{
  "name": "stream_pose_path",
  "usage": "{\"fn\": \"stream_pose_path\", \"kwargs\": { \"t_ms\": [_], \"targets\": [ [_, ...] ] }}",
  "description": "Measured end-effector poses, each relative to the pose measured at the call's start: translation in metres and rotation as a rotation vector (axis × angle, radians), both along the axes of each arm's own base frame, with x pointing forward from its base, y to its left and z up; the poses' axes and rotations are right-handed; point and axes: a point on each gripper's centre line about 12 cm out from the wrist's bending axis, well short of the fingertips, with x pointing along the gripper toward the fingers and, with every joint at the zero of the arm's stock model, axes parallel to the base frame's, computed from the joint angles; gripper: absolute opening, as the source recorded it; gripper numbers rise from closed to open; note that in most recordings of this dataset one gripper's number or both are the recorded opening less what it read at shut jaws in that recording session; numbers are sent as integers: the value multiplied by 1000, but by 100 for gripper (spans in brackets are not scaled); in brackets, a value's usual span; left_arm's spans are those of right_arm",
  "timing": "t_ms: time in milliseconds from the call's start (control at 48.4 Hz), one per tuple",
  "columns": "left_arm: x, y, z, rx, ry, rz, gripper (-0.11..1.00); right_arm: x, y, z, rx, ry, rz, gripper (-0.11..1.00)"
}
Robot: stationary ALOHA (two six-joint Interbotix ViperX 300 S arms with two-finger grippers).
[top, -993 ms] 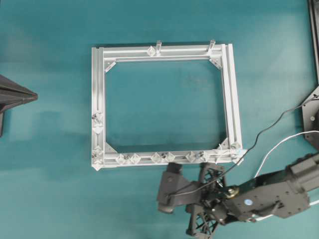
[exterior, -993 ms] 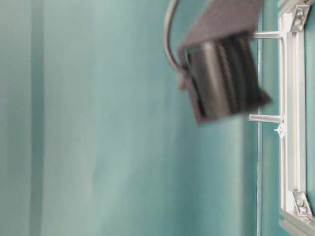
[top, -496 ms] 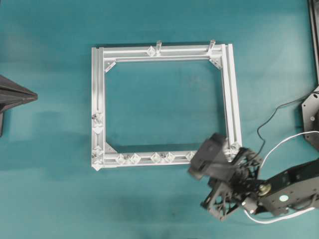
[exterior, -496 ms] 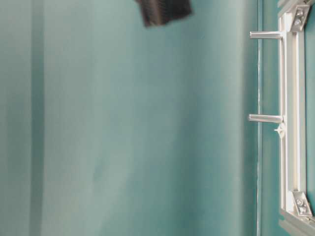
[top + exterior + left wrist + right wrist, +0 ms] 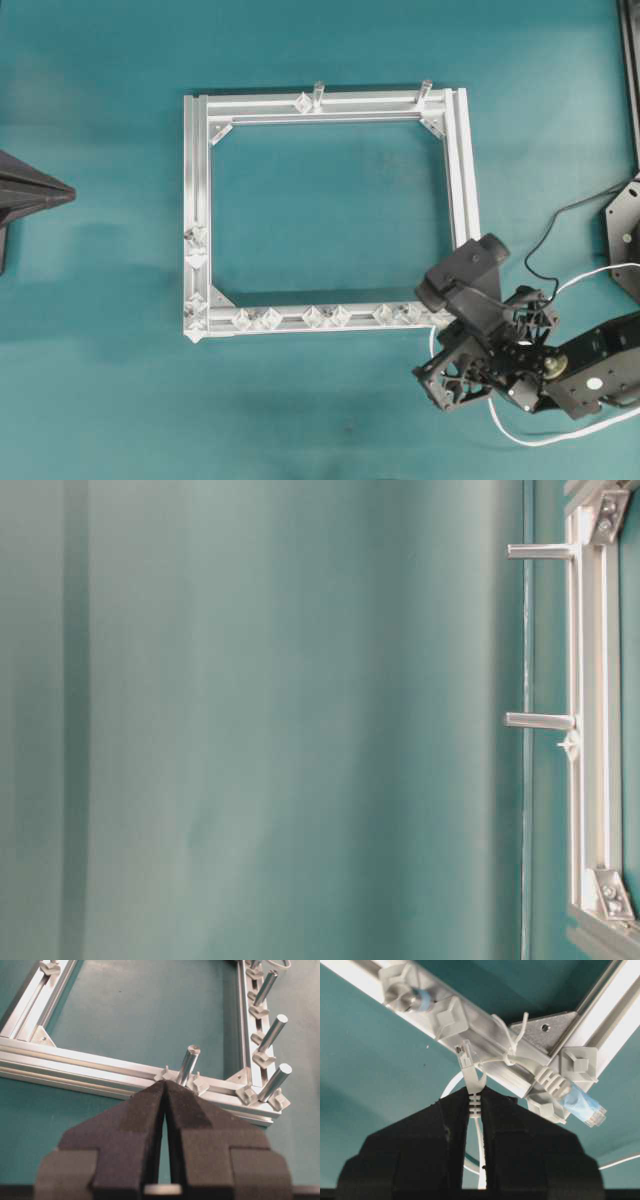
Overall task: Move the cable alternately left and right between 8 closely spaced pins so it hooks onto each one.
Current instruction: 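Lift the cable with the right gripper and carry it right toward the frame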
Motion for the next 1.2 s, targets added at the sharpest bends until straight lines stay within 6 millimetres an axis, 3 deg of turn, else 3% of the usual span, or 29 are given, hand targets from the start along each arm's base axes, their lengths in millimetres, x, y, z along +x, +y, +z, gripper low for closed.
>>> {"fn": "stream_pose_path", "kwargs": {
  "t_ms": [434,1199],
  "targets": [
    [0,0,0,0,2,0,0,9,-23,0,0,-60,-169,9],
    [-1,0,-5,-10,2,4,0,9,-26,-1,2,-59,-185,9]
  ]
}}
